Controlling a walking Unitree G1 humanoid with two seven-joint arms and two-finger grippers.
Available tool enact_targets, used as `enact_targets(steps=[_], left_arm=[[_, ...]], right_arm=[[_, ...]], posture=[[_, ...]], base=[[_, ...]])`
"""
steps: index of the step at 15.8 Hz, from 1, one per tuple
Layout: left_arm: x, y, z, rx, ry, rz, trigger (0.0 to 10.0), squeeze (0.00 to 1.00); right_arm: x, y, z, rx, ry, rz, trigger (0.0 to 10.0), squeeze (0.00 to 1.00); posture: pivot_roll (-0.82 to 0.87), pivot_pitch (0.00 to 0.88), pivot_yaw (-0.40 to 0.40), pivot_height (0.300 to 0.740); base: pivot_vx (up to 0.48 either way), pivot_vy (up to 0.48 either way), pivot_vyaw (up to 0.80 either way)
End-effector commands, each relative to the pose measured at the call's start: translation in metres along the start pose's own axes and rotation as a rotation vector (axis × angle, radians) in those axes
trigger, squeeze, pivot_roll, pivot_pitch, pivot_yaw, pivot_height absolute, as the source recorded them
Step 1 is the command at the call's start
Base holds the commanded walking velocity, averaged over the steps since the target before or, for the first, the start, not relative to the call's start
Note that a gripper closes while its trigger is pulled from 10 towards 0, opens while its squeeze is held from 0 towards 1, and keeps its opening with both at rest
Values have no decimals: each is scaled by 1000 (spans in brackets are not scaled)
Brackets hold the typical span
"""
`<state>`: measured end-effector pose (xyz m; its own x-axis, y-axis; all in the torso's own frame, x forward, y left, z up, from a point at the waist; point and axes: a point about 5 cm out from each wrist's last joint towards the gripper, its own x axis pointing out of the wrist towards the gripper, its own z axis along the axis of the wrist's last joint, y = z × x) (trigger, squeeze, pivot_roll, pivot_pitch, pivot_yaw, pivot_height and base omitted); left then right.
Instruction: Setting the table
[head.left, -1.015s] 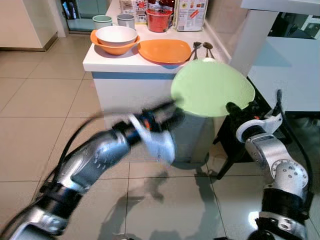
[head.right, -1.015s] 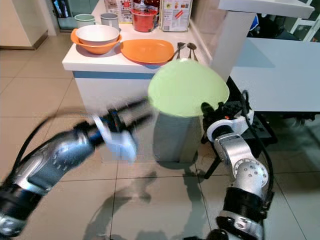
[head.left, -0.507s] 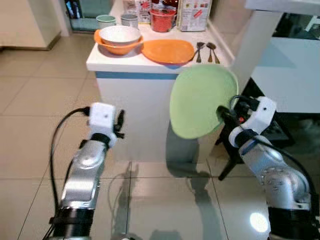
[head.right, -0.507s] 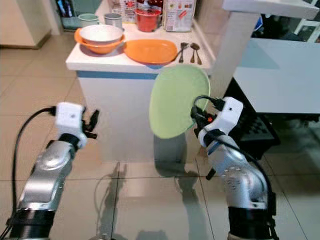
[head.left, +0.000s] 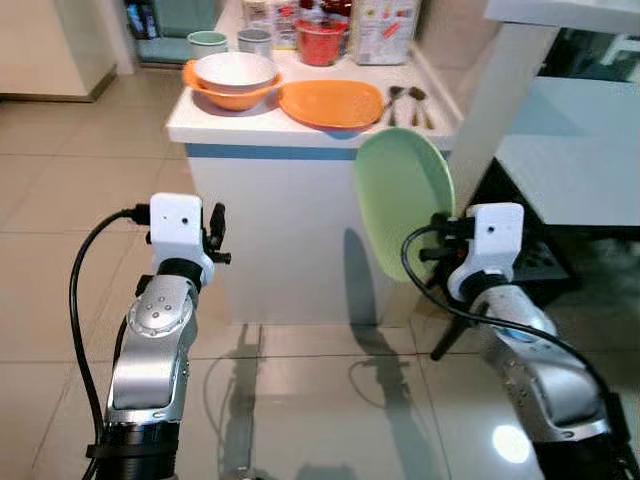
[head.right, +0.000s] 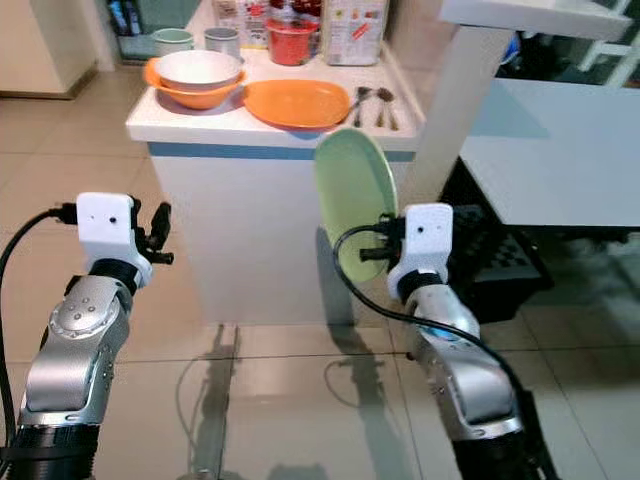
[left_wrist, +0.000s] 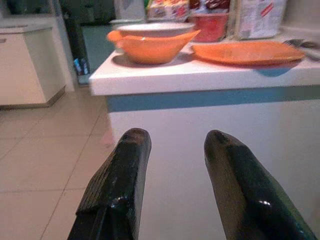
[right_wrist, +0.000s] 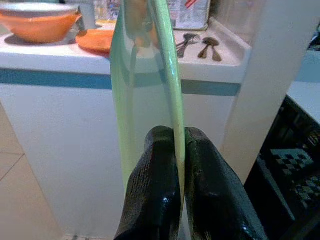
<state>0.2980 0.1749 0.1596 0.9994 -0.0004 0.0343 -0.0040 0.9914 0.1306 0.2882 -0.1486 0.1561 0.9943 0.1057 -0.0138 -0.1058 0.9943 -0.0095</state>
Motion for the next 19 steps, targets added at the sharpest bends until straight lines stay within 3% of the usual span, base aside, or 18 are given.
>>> enact_targets(steps=[1,3,8,15,19], left_arm=[[-1,-7,2,3,4,-3,10000,0],[-2,-7,3,-25,5,20,10000,0],[3,-19,15,23,-26,-21,10000,0],[5,-22,17,8,-26,-17,10000,0],[11,-20,21,-34,-50,-13,10000,0]], right_arm=[[0,-13,17,-36,-100,-67,10000,0],[1,-13,18,-28,-101,-72,10000,0],[6,-15,17,9,-113,-82,10000,0],[7,-24,16,6,-93,-108,10000,0],[5,-28,18,-11,-79,-133,10000,0]], posture=[[17,0,-57,740],[6,0,-61,740],[50,0,-64,740],[18,0,-83,740],[-7,0,-54,740]], base=[[0,-394,0],[0,-390,0],[0,-388,0],[0,-389,0],[0,0,0]])
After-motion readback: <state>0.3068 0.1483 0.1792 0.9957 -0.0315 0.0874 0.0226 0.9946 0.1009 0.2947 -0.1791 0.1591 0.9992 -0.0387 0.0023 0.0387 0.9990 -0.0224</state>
